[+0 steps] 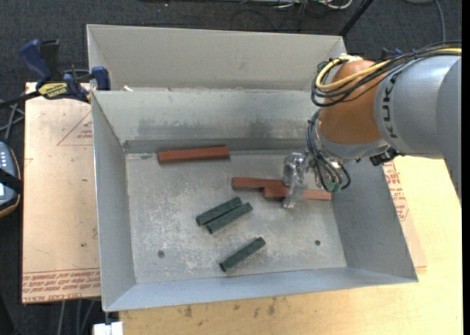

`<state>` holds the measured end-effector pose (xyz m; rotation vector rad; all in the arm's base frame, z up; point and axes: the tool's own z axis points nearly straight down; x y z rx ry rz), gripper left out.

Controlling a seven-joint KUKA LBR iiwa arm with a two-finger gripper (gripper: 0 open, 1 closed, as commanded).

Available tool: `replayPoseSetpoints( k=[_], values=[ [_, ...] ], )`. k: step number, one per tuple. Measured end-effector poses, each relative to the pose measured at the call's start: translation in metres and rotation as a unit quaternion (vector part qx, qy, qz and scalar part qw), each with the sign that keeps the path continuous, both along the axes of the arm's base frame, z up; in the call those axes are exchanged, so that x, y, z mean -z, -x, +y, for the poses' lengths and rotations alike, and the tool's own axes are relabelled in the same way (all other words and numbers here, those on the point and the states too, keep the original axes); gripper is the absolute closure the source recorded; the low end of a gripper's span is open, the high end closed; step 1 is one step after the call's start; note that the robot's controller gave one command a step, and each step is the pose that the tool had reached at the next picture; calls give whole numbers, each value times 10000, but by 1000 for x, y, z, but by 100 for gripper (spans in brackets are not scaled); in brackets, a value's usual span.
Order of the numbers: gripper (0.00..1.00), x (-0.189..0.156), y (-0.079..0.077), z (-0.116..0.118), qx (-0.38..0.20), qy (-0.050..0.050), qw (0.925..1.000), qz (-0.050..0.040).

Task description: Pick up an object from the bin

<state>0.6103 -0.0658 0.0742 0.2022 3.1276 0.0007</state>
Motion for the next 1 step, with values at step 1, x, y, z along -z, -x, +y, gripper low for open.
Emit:
replayPoseSetpoints(
  k=[1],
  values=[
    [100,0,0,0,-1,1,10000,0]
  ],
)
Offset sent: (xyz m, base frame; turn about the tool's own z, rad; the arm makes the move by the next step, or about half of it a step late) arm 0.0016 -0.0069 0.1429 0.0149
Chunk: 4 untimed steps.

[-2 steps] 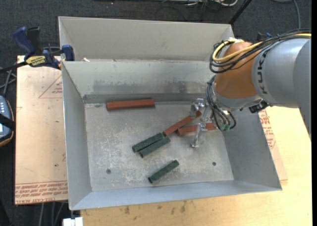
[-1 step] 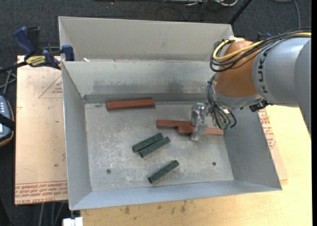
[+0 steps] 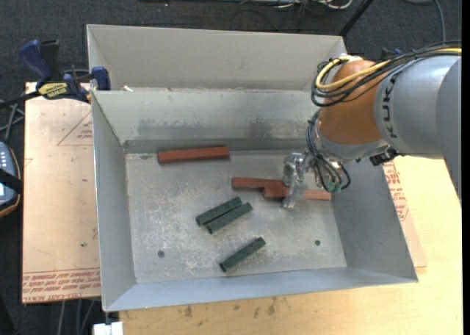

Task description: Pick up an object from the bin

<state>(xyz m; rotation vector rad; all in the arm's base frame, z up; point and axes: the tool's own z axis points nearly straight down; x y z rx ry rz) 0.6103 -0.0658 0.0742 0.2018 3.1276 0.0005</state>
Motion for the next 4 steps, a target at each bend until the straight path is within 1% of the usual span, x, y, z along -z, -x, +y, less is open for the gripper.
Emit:
replayPoseSetpoints(
  k=[1,2,3,4],
  values=[
    [100,-144,-3,-6,63,-2,10000,5],
    [100,-143,-3,-6,64,-4,10000,18],
    [0,-69,30,51,-1469,-11,9891,54],
    [0,-71,28,49,-1459,-2,9893,35]
  ],
)
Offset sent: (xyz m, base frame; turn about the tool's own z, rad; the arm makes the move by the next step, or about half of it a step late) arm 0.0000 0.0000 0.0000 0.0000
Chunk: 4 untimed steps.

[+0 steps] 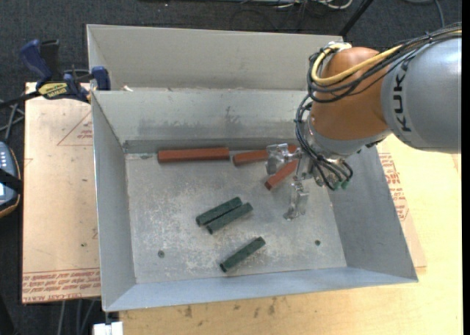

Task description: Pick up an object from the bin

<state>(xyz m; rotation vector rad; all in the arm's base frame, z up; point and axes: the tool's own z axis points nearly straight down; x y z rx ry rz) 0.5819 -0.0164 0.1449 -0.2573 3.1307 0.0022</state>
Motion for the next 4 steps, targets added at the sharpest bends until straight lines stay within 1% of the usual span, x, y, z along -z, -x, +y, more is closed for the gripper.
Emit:
replayPoseSetpoints(
  k=[1,2,3,4],
  values=[
    [0,0,0,1,-6,1,10000,-6],
    [0,16,-3,32,-439,-9,9990,-4],
    [0,38,4,46,-595,11,9982,-14],
    [0,58,1,62,10,-6,10000,-3]
  ],
)
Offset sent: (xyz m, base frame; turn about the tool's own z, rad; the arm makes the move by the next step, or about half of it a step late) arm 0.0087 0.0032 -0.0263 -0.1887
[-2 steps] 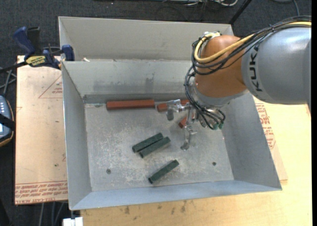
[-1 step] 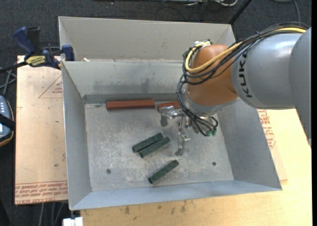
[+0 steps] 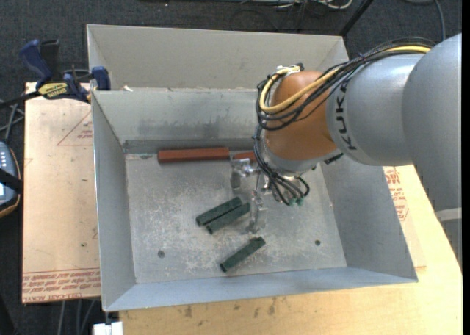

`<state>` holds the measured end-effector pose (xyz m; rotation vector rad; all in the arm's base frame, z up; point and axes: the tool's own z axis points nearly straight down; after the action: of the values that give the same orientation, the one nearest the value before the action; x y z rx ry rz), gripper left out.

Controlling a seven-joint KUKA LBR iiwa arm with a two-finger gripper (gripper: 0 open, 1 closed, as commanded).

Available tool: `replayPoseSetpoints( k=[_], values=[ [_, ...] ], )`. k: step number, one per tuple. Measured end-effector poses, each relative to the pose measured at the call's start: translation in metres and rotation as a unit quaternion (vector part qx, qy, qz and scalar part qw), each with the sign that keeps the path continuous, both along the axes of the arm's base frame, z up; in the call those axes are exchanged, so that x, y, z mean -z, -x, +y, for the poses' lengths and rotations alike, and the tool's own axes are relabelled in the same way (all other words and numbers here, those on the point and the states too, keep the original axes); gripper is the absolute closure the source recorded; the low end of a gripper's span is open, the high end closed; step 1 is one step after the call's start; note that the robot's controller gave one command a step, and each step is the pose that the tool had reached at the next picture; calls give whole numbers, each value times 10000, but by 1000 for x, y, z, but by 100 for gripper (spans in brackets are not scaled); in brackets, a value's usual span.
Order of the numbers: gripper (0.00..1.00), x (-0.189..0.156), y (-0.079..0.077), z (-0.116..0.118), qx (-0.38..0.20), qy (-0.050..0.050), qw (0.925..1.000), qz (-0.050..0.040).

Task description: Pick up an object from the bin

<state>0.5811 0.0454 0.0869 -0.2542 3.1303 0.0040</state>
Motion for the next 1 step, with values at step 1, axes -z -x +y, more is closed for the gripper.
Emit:
replayPoseSetpoints(
  k=[1],
  values=[
    [100,15,34,47,-1654,8,9862,-27]
  ],
)
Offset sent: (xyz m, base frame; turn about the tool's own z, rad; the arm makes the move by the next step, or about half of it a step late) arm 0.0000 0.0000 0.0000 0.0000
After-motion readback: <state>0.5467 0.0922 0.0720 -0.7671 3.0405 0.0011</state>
